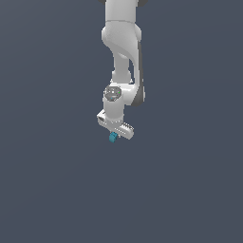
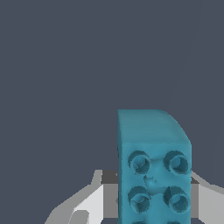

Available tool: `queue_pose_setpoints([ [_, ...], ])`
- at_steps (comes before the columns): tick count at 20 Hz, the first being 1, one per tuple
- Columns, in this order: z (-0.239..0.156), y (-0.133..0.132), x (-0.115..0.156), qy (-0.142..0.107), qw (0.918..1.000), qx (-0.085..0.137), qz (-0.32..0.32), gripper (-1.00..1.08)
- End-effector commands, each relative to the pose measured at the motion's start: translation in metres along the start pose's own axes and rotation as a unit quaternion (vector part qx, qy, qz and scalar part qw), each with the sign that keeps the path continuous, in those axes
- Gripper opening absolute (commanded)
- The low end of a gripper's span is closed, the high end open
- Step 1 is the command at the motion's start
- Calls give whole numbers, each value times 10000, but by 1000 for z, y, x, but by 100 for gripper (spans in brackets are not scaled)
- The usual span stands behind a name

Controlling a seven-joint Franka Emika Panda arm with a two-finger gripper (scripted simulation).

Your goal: Pick up the object and move it to a goal position.

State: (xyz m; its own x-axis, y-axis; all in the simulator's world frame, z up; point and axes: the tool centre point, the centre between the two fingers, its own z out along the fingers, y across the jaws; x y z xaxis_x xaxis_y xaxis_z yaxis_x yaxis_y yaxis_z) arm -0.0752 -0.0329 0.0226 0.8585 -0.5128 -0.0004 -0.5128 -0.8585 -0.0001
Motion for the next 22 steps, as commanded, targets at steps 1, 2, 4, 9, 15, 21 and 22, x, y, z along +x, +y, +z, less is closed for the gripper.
queue_pose_setpoints([
  [1,-2,-3,0,2,10000,1,-2,-100],
  [2,-3,-5,-1,2,10000,1,-2,-100],
  [4,-7,-12,-1,2,10000,1,-2,-100],
  [9,-23,-40,-4,3,10000,-2,-2,-100],
  [15,-54,-91,-10,5,10000,-4,-1,-100],
  [21,-90,-152,-15,6,10000,-6,0,-100],
  [22,-96,-162,-16,8,10000,-8,1,-100],
])
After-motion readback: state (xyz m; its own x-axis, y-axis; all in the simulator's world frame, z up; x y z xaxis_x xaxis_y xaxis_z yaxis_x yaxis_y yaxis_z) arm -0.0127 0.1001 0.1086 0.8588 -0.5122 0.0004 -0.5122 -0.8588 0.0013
